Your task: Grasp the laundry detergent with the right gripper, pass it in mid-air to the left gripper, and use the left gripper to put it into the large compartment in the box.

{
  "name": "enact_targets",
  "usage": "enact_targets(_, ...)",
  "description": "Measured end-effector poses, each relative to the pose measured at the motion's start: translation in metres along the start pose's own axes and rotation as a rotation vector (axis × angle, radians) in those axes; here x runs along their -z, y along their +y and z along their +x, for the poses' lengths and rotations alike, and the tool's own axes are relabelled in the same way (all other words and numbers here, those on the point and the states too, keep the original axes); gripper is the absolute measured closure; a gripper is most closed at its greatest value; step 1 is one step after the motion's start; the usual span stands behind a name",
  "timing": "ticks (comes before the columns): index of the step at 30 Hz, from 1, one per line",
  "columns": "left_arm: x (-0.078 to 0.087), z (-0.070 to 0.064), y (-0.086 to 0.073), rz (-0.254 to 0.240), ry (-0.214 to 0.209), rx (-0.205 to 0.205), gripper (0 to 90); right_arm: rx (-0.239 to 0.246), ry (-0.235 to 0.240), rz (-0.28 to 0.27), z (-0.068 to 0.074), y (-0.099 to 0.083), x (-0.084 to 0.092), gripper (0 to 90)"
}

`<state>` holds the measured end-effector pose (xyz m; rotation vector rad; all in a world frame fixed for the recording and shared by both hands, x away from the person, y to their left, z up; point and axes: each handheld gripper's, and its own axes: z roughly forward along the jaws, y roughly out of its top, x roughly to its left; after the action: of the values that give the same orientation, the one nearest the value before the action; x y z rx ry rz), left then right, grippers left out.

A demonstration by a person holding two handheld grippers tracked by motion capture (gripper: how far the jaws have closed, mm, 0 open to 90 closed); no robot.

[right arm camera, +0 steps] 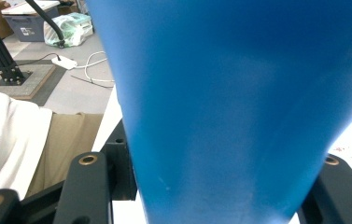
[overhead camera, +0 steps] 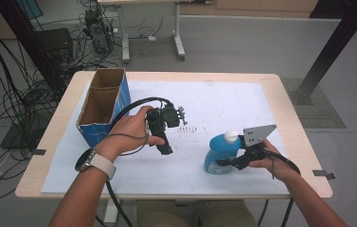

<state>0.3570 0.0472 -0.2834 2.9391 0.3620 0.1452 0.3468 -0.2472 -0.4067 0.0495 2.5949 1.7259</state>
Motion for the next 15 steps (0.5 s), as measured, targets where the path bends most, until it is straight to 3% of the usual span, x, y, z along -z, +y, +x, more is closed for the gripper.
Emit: enact_targets(15,-0.0003,0.0006,0.0006,-0.001,0.001,-0.003,10.3,-0.004,0.001,0.006,0.0001,0.0005,0.0,42.4)
